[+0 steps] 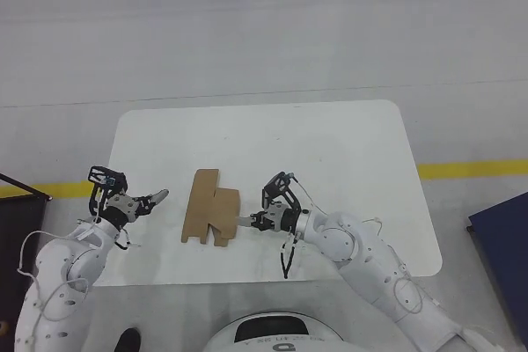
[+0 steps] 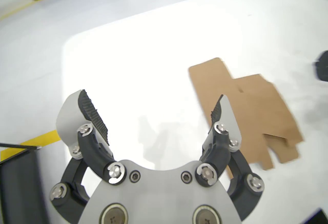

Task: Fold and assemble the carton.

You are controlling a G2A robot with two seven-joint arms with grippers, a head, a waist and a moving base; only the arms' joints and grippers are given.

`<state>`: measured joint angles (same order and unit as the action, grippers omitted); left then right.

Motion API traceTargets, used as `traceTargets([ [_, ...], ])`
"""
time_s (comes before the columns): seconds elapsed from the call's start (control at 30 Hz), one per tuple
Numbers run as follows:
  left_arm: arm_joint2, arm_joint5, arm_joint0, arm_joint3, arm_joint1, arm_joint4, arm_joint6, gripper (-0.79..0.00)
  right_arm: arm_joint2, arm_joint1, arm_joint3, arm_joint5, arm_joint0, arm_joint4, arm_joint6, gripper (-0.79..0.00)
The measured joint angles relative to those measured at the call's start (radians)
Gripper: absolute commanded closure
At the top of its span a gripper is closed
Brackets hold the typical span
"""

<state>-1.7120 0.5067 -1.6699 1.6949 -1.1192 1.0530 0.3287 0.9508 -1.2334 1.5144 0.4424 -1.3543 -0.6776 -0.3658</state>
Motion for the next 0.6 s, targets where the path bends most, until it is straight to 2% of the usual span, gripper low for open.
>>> traceTargets([
  [0.07, -0.008, -0.007, 0.008, -0.003, 0.001, -0.046, 0.018, -0.785, 0.0, 0.0, 0.0, 0.0, 0.0, 0.0, 0.0, -0.785],
  [0.23, -0.006, -0.013, 0.007, -0.002, 0.001, -0.034, 0.014, -0.785, 0.0, 0.0, 0.0, 0.0, 0.0, 0.0, 0.0, -0.785],
  [0.3, 0.011, -0.046, 0.008, 0.011, 0.0, 0.002, 0.027, -0.785, 0.0, 0.0, 0.0, 0.0, 0.0, 0.0, 0.0, -0.785],
  [0.4, 0.116, -0.081, 0.02, 0.032, -0.007, 0.103, 0.022, -0.785, 0.0, 0.0, 0.0, 0.0, 0.0, 0.0, 0.0, -0.785],
  [0.5, 0.208, 0.023, 0.068, -0.016, -0.013, 0.063, 0.031, -0.785, 0.0, 0.0, 0.0, 0.0, 0.0, 0.0, 0.0, -0.785],
  [0.6, 0.271, 0.082, 0.128, -0.079, -0.017, 0.012, 0.082, -0.785, 0.0, 0.0, 0.0, 0.0, 0.0, 0.0, 0.0, -0.785],
])
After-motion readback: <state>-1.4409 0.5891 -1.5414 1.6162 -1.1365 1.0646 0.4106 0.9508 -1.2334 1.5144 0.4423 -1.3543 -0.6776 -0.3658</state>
